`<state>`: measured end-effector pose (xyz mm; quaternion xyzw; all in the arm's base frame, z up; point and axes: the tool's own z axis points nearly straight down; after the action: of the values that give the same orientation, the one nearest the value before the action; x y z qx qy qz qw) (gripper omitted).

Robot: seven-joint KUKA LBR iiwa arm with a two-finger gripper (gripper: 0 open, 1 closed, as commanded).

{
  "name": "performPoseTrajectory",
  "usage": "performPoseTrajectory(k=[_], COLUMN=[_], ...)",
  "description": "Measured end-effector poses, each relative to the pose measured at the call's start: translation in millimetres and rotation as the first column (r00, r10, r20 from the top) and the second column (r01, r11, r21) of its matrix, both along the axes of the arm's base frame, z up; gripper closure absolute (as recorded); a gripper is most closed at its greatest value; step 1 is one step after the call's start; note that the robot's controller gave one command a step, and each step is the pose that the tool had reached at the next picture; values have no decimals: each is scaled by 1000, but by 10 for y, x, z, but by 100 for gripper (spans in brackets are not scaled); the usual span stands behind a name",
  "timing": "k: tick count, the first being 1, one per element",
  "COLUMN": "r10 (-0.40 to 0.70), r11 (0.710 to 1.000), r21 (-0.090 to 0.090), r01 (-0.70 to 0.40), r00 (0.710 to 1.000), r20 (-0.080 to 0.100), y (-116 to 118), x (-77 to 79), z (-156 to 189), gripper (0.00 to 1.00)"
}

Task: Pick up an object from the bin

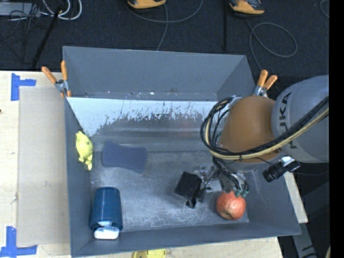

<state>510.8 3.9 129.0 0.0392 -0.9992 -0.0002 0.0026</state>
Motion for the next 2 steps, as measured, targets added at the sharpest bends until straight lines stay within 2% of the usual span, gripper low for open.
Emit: performPoseTrajectory(k=[2], r10=[1], r11=[1000], r21=[0], r01=[-1], r00=[1000], r20=[9], y=[-1], x=[19], z=[262], gripper=[100])
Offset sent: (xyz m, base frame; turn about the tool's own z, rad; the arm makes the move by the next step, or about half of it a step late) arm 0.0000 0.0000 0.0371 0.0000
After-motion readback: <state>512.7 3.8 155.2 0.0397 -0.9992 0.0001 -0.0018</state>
